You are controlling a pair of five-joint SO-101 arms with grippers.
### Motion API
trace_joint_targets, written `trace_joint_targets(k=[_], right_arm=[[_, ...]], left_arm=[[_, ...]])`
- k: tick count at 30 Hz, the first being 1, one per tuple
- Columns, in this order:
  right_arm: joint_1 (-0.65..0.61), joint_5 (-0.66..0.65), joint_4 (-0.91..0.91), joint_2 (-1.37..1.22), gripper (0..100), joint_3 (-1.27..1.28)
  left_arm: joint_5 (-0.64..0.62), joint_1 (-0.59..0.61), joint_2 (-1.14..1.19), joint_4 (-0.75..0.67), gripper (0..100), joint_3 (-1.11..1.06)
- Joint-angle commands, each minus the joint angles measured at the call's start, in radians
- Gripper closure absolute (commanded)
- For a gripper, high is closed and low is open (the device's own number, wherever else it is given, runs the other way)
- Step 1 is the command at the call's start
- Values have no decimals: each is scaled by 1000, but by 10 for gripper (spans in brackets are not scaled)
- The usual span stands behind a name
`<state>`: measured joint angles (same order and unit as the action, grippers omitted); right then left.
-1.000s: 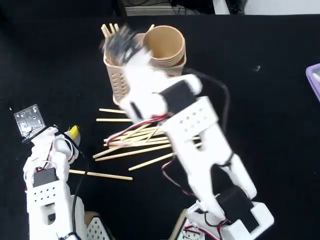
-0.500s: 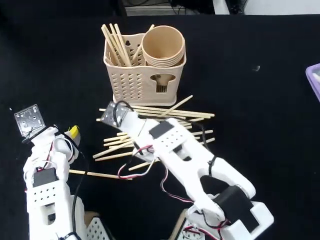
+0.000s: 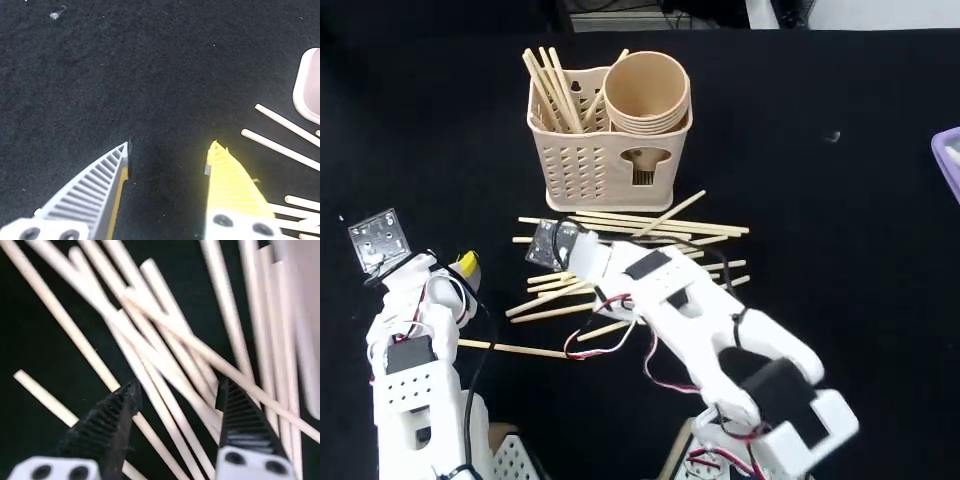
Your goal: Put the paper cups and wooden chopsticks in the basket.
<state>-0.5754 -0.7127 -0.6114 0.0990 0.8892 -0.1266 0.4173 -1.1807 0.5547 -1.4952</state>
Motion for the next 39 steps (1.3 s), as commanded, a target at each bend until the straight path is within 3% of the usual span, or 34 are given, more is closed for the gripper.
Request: trace_joint_targets(k=[1,6,11,13,20,32,39], right_arm=[[15,-26,-43,-48,744,-88],[15,-31,-107,-94,760,-133],[15,-28,-106,-96,993,-133],[12,-25,-106,-85,962,-130],[9,-28,-183,15,988,-108],[5,14,-160,139,988,-30],[-100,17,-230,119,987,-7]], left_arm=[[2,8,-12,-20,748,31],[2,8,-12,-20,748,31],[2,8,-12,-20,748,31],[2,8,-12,-20,748,31],[2,8,-12,-20,748,33],[2,8,-12,-20,748,33],[2,8,-12,-20,748,33]])
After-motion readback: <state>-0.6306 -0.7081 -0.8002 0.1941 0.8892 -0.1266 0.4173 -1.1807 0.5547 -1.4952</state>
